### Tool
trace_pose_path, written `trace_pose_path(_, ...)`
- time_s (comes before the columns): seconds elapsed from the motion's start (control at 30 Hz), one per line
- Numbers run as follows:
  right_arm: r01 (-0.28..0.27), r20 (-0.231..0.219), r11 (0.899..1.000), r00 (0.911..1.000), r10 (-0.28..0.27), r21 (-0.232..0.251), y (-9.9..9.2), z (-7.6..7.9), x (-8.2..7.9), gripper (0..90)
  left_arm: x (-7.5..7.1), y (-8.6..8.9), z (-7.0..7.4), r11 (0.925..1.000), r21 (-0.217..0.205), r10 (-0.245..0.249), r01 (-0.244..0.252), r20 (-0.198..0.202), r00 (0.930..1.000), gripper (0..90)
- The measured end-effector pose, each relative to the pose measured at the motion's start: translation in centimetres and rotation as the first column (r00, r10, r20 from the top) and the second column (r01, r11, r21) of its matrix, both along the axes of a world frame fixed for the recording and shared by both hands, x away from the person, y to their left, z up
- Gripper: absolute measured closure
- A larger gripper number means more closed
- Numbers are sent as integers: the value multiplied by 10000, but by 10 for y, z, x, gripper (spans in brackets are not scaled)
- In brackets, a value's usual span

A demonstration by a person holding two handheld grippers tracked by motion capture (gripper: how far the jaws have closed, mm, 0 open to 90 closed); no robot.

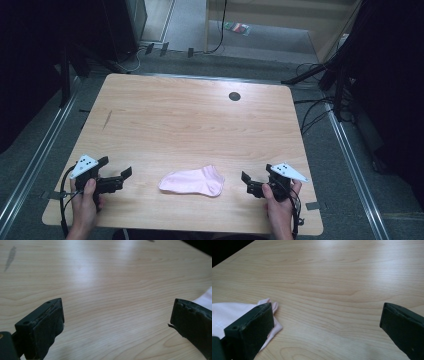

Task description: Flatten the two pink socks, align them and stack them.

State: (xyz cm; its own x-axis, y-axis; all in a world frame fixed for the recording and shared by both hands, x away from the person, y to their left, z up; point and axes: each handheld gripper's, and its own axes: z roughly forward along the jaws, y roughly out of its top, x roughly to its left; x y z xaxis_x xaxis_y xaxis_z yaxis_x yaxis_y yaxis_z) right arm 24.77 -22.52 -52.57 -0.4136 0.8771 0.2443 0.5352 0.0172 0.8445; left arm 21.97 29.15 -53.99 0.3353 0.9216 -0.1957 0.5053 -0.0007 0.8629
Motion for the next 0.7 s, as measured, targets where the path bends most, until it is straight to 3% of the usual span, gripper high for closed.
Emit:
trace_pose_path(0.07, 144, -16, 9999, 9999, -144, 32, -6, 0, 0, 0, 0, 4, -1, 9997, 219, 101, -99, -81, 9999, 0)
trace_pose_path(0.13, 339, -3, 9994, 9994, -339, -36, -13, -2, 0, 0, 0, 8, -1, 9998, 168, 146, -144, -136, 9998, 0)
trace_pose_path(0.33, 1091, 196, 9910, 9940, -1079, -775, -30, -10, 2, 0, -1, 20, -3, 9984, 396, 414, -409, -126, 9991, 0)
trace_pose_path(0.53, 1450, 62, 9870, 9894, -1449, -690, -46, -14, 2, 0, -3, 34, -4, 9949, 730, 709, -699, -115, 9974, 0)
trace_pose_path(0.7, 1734, -21, 9831, 9848, -1738, -596, -63, -17, 0, 0, -4, 47, -5, 9932, 582, 1015, -1006, -133, 9947, 0)
